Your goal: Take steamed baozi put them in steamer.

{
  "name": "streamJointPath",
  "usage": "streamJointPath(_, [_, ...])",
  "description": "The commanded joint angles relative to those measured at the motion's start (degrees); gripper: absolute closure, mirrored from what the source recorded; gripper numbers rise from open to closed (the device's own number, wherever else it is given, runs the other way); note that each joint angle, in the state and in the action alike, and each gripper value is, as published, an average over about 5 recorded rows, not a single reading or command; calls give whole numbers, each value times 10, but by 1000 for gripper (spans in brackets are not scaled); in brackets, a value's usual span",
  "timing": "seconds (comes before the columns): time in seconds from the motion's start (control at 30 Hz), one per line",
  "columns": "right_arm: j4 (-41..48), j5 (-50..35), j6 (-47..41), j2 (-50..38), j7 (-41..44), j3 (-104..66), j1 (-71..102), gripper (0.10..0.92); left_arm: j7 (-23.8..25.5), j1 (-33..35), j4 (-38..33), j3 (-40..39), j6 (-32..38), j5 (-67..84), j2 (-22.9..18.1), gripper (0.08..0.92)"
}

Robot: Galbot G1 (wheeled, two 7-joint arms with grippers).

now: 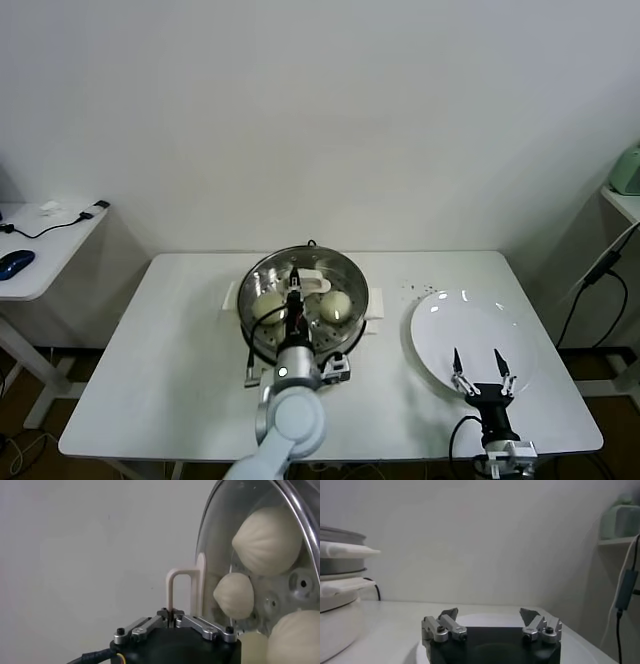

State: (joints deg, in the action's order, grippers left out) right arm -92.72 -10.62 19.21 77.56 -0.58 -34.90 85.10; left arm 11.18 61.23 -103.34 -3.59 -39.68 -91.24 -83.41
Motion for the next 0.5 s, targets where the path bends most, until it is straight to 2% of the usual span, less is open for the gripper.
streamJointPath(0.03, [-4,0,-5,0,4,1,-2,203,19,3,-35,-5,6,19,11,800])
streamJointPath(0.27, [-14,-1,-17,-2,8,6,-6,203,32,26,-102,-6,11,59,35,601])
streamJointPath(0.37, [-16,-4,-26,-2,5,9,-9,202,3,41,-139,-1,23,108,48,515])
streamJointPath(0.5, [-20,-16,-26,-3,-11,17,-10,203,-65,67,-181,23,73,239,63,402])
